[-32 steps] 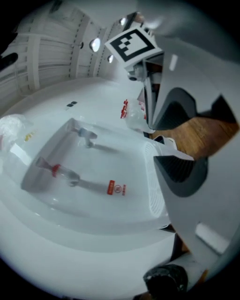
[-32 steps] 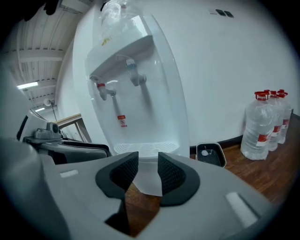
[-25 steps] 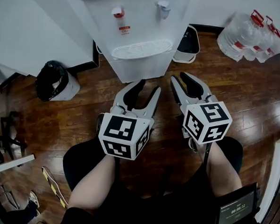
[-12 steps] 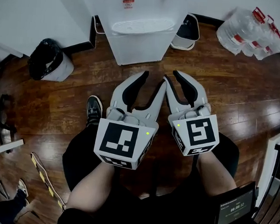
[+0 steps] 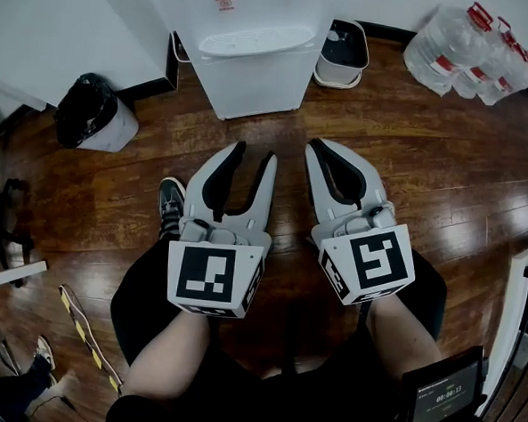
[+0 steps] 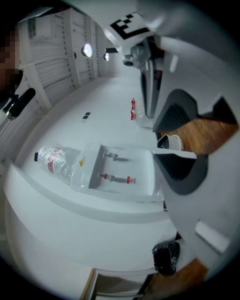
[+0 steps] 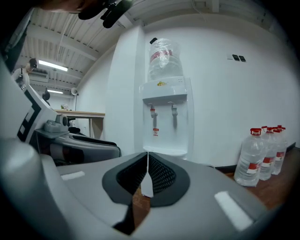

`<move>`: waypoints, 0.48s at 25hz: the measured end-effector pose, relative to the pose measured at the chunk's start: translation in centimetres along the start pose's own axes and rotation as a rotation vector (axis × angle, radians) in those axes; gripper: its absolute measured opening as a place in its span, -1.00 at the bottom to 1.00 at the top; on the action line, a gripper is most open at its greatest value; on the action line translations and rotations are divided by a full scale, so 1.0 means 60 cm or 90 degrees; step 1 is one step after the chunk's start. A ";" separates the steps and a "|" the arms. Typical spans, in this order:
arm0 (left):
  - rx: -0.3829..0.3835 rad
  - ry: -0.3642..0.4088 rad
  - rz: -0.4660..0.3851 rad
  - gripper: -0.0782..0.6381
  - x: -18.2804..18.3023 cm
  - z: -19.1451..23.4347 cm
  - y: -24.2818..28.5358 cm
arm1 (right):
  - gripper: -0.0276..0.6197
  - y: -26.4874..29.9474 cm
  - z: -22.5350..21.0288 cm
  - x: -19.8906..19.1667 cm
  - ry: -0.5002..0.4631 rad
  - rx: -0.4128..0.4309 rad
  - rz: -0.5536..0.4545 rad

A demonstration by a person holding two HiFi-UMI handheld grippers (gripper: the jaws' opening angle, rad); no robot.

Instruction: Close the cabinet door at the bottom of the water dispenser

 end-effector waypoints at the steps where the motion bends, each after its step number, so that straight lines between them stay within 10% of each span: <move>1: 0.012 0.004 0.005 -0.35 -0.004 0.000 -0.002 | -0.90 -0.002 0.003 -0.001 -0.002 0.005 -0.002; 12: -0.008 0.008 -0.025 -0.49 0.004 -0.015 -0.009 | -0.90 -0.019 0.015 0.002 -0.019 0.038 -0.021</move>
Point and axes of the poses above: the fingertips, and each gripper's own axes: y forward along the fingers, z to its left, x out of its top, the point moved 10 cm from there along -y, backward along the fingers, and after that the axes turned 12 degrees about -z, right-handed, at the moved point
